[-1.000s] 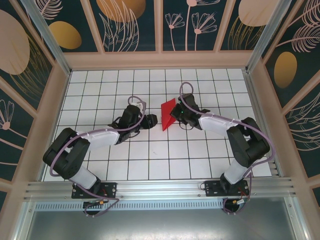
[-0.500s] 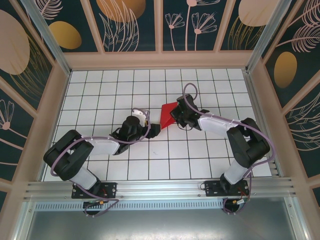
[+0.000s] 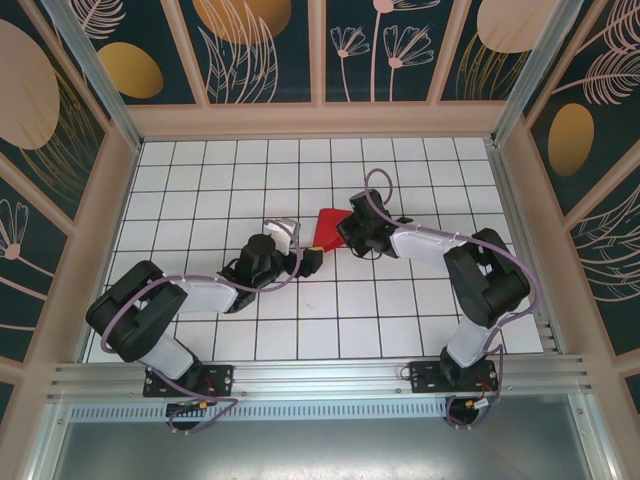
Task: Fold a paper plane with a square sheet of paper (pick it up from the middle)
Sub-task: Fourth fold the wing at the center of the table.
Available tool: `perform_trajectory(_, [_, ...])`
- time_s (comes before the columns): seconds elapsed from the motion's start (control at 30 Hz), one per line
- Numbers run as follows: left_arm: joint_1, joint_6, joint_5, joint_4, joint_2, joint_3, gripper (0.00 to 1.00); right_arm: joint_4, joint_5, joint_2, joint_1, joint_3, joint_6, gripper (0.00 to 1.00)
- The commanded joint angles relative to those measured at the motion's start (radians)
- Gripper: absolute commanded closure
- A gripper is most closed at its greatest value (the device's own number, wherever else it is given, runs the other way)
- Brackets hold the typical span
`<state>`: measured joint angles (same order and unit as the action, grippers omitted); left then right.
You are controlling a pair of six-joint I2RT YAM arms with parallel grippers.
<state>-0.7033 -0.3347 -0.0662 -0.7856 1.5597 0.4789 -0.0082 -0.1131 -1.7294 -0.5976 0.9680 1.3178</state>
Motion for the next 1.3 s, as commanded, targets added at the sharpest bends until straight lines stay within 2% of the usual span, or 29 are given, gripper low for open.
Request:
perform_trajectory(0.0, [-0.007, 0.070, -0.012, -0.120, 0.019, -0.023, 0.16, -0.018, -0.018, -0.020, -0.001, 0.038, 0.032, 1.00])
perform_trajectory(0.17, [-0.007, 0.149, -0.014, -0.165, 0.046, -0.022, 0.27, -0.040, -0.010, -0.022, -0.002, 0.053, 0.023, 1.00])
perform_trajectory(0.4, [-0.007, 0.259, -0.090, 0.035, 0.069, 0.077, 0.35, -0.085, 0.010, -0.057, -0.021, 0.101, -0.036, 1.00])
perform_trajectory(0.6, [-0.007, 0.249, -0.075, 0.067, 0.085, 0.083, 0.45, -0.080, -0.027, -0.081, -0.026, 0.096, -0.045, 1.00])
perform_trajectory(1.27, [-0.010, 0.286, -0.001, 0.114, 0.186, 0.133, 0.57, -0.076, -0.139, -0.133, -0.037, 0.134, -0.042, 1.00])
